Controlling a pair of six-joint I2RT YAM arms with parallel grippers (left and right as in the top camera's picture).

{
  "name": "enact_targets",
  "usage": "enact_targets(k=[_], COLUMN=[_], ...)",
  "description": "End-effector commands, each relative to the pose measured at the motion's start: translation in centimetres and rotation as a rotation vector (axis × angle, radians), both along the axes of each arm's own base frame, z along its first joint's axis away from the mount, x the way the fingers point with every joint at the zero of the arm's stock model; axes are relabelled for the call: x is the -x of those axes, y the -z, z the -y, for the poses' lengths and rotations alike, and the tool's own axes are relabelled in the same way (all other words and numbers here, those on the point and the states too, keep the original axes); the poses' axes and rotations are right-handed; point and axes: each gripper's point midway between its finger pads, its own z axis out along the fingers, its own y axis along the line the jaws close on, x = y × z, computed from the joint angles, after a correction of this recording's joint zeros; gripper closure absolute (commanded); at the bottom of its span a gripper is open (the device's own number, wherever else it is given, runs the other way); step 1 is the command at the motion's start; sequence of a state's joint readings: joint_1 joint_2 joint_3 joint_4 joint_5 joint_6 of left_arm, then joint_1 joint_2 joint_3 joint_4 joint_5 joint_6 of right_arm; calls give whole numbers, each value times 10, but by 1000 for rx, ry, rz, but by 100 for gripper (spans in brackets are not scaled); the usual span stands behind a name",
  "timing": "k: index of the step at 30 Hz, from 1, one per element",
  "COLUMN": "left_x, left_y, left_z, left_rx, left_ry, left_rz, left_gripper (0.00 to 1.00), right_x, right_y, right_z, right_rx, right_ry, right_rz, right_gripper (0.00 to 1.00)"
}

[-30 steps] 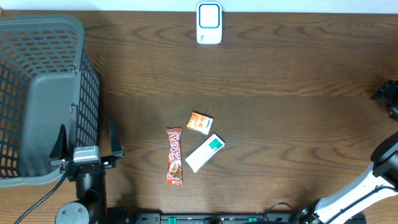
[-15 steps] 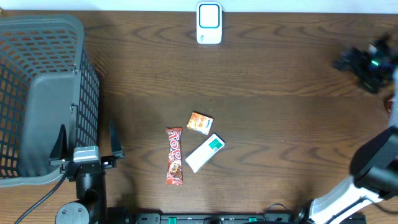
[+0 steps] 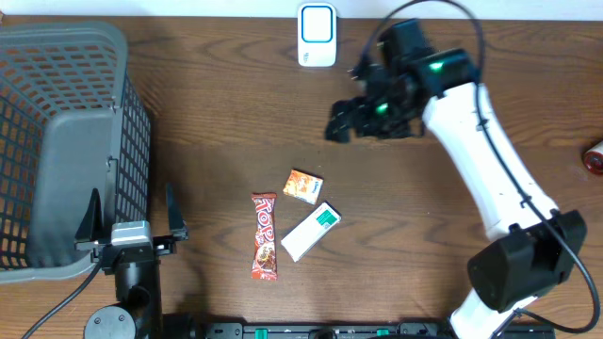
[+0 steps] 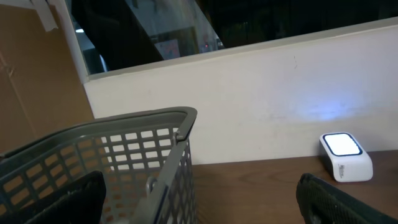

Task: Scan the item barcode
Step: 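Bring the right gripper back over the table center near the items, then lower the right gripper onto the white Panadol box and grasp its end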

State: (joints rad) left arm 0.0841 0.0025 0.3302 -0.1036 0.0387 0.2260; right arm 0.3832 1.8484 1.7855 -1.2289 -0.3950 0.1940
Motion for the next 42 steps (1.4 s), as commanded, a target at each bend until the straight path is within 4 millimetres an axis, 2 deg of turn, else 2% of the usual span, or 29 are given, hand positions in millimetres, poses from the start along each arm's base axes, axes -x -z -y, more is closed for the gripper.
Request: enact_targets(k=[1, 3, 4, 6, 10, 14, 16, 23, 25, 33, 42], left_x=[-15, -15, -15, -15, -15, -15, -15, -15, -15, -15, -15], left_y=[143, 143, 143, 143, 143, 143, 143, 143, 143, 143, 143], left_z=[-12, -12, -12, -12, -12, -12, -12, -12, -12, -12, -12], left_rx=[243, 243, 243, 243, 243, 243, 243, 243, 243, 243, 243], left_ry=[-76, -76, -76, -76, -76, -76, -76, -76, -76, -76, -76], left_rz=[-378, -378, -378, -378, -378, -378, -378, -378, -378, -378, -378], left_gripper=[4, 4, 4, 4, 4, 4, 4, 4, 4, 4, 4], right_x=[12, 21, 30, 42, 63, 80, 86, 108, 110, 113, 113], right_y=[-1, 2, 7, 13, 25, 47, 66, 126, 137, 164, 177], right_z=[-32, -39, -35, -29, -40, -49, -50, -38, -37, -39, -47], right_rx=[-13, 8, 54, 118, 166, 204, 221, 271, 262, 217, 196], right_ry=[-26, 103, 250, 414, 541, 577, 581, 704, 710, 753, 786], right_rz=[0, -76, -157, -239, -310, -343, -359, -442, -445, -463, -460], right_gripper=[1, 1, 1, 1, 1, 1, 1, 1, 1, 1, 1])
